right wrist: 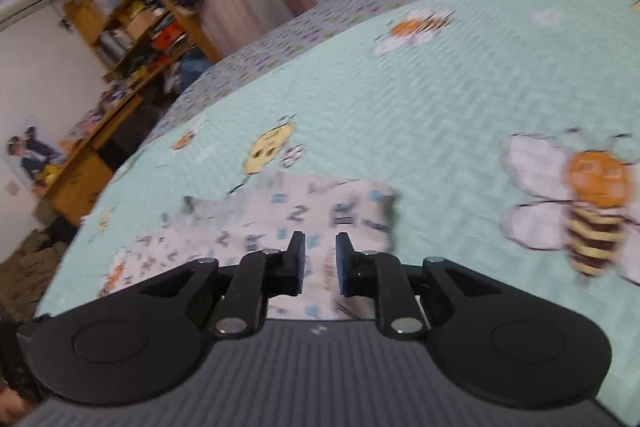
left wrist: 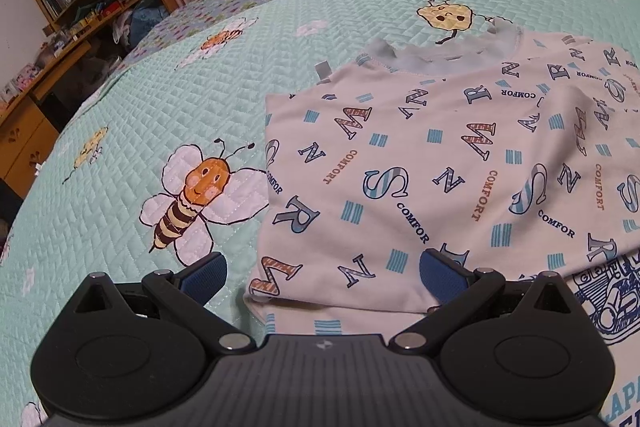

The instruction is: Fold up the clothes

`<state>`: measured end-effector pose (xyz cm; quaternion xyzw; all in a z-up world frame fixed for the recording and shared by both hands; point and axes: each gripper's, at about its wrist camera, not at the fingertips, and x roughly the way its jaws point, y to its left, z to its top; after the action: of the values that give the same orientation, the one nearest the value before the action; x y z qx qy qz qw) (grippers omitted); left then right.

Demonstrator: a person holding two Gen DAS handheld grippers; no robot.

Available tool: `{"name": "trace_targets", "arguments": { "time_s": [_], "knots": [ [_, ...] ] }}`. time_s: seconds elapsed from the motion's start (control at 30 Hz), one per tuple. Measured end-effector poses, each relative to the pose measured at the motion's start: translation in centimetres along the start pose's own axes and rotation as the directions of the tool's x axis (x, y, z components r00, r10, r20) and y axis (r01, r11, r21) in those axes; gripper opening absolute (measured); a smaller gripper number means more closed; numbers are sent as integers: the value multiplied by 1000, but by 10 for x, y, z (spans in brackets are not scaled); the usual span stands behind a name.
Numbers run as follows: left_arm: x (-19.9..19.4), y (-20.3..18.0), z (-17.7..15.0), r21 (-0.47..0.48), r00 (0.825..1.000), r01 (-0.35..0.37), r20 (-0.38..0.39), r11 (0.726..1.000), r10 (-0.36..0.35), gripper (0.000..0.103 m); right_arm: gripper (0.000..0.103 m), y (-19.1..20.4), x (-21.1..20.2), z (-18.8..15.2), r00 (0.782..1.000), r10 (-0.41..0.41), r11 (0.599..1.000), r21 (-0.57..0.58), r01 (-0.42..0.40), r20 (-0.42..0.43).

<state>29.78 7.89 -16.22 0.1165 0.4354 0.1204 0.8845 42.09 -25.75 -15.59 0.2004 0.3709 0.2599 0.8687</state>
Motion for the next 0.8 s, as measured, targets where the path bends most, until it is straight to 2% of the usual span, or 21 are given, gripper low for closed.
{"name": "trace_targets", "arguments": {
  "time_s": [0.03, 0.07, 0.1, 0.13, 0.23, 0.27, 0.33, 0.4, 0.47, 0.53, 0.57, 0.6, 0.63, 0.67, 0.73, 0.8],
  "knots": [
    [0, 1, 0, -5, 1000, 5, -1, 1000, -5, 103, 19, -4, 7, 1, 999, -32, 999, 0, 32, -28],
    [1, 3, 0, -12, 1000, 10, -4, 1000, -10, 103, 16, -8, 14, 0, 992, -114, 993, -17, 113, -51],
    [1, 4, 0, -18, 1000, 16, -6, 1000, -16, 103, 12, -11, 13, -2, 982, -186, 982, -37, 184, -44],
    [1, 4, -1, -21, 1000, 18, -5, 1000, -18, 103, 12, -15, 8, -2, 979, -203, 979, -36, 202, -21],
    [2, 4, -2, -26, 1000, 18, -1, 1000, -18, 103, 22, -12, -6, 3, 983, -175, 984, -34, 177, 55],
    [1, 3, -2, -26, 1000, 15, 1, 1000, -15, 103, 28, -11, -8, 6, 983, -169, 984, -43, 172, 75],
    [1, 2, -2, -29, 1000, 10, 3, 1000, -10, 103, 37, -7, 0, 17, 981, -183, 980, -71, 188, 70],
    [1, 2, -2, -32, 1000, 8, 5, 999, -8, 103, 53, -3, 18, 25, 985, -167, 982, -88, 169, 31],
    [1, 3, -2, -40, 1000, 11, 1, 999, -11, 103, 54, -3, 36, 28, 987, -161, 984, -74, 160, -9],
    [1, 4, -2, -45, 1000, 16, -1, 999, -16, 103, 51, -7, 48, 27, 988, -152, 987, -54, 150, -24],
    [2, 5, -2, -46, 1000, 20, -1, 999, -20, 103, 43, -9, 48, 27, 989, -144, 989, -44, 143, -17],
    [2, 5, -2, -45, 1000, 23, -1, 999, -23, 103, 24, -11, 49, 27, 991, -133, 991, -31, 132, -15],
    [2, 6, -2, -45, 1000, 26, -1, 999, -26, 103, 14, -12, 49, 26, 992, -124, 992, -26, 124, -16],
    [3, 6, -2, -46, 1000, 29, -1, 999, -29, 103, 11, -11, 47, 24, 992, -123, 992, -40, 122, -10],
    [3, 6, -2, -47, 1000, 31, 0, 998, -31, 103, 10, 1, 39, 19, 990, -138, 980, -140, 142, 35],
    [3, 6, -2, -47, 1000, 28, 2, 999, -28, 103, 10, 18, 34, 12, 978, -189, 937, -283, 207, 90]
  ]
}}
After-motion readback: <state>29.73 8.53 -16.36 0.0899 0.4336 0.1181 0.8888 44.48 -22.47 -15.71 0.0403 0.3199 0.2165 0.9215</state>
